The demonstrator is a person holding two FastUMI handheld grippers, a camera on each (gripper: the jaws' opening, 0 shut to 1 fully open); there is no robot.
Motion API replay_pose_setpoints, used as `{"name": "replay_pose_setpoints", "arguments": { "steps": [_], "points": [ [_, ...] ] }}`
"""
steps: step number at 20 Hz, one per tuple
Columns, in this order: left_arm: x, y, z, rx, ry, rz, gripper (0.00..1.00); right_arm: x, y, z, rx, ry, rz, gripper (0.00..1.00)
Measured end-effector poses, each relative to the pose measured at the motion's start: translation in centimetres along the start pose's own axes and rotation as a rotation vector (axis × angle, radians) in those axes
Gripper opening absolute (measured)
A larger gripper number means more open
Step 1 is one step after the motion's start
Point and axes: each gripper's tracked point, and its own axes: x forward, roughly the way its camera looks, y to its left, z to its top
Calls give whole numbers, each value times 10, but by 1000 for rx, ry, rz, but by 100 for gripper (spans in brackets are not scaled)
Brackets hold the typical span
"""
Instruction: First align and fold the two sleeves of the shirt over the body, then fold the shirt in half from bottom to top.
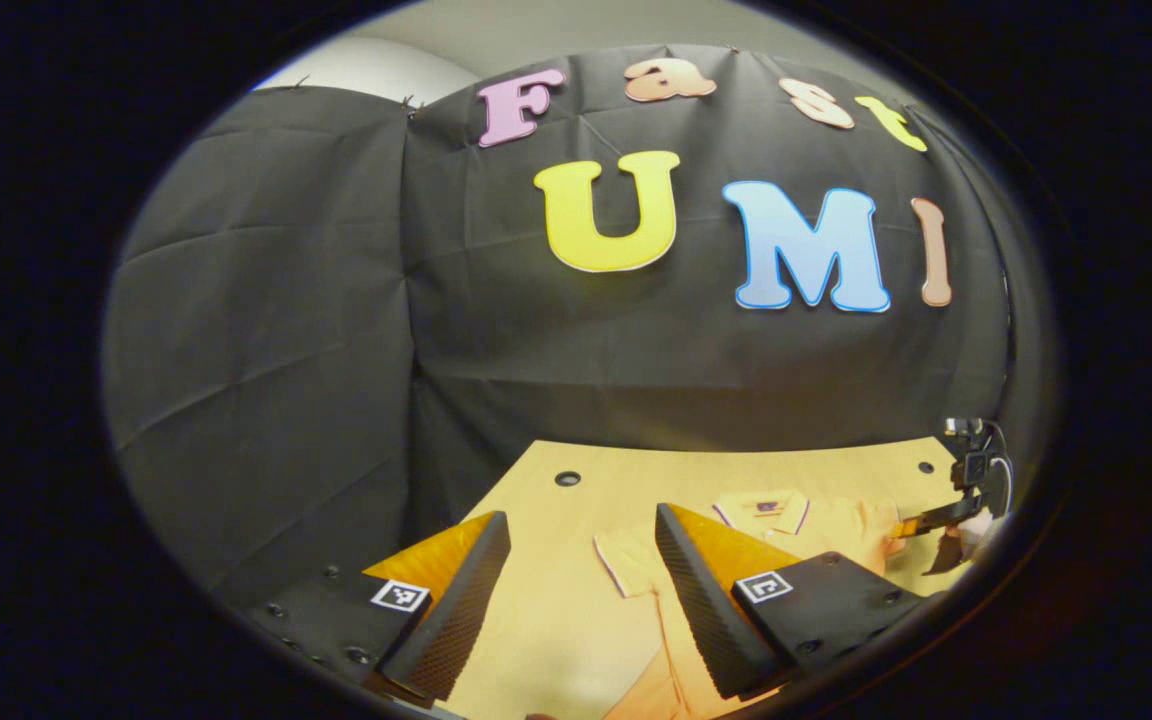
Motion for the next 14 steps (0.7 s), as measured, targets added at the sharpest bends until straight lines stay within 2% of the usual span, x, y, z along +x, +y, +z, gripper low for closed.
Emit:
{"name": "replay_pose_setpoints", "arguments": {
  "steps": [1,2,4,5,6,8,9,10,11,14],
  "points": [
    [1,-3,0,0,1,-1,100,2,-1,-7,-7,20,1,77],
    [3,-5,-1,0,2,-3,100,0,-1,-7,-18,22,-2,73],
    [6,-10,-1,-1,4,-7,100,4,2,-8,-43,9,5,75],
    [8,-13,0,-2,6,-11,100,7,3,-6,-43,6,8,57],
    [10,-16,0,-3,7,-14,100,5,6,-6,-36,10,24,57],
    [11,-18,1,-6,8,-18,100,5,4,-6,-3,29,39,33],
    [11,-19,-1,-6,10,-20,100,5,5,-6,10,45,49,31],
    [11,-20,-1,-6,11,-22,96,5,5,-5,14,48,63,31],
    [12,-21,-1,-5,11,-22,100,6,7,-5,39,50,58,0],
    [12,-17,1,-7,12,-15,100,5,7,-2,14,45,60,2]
  ]
}}
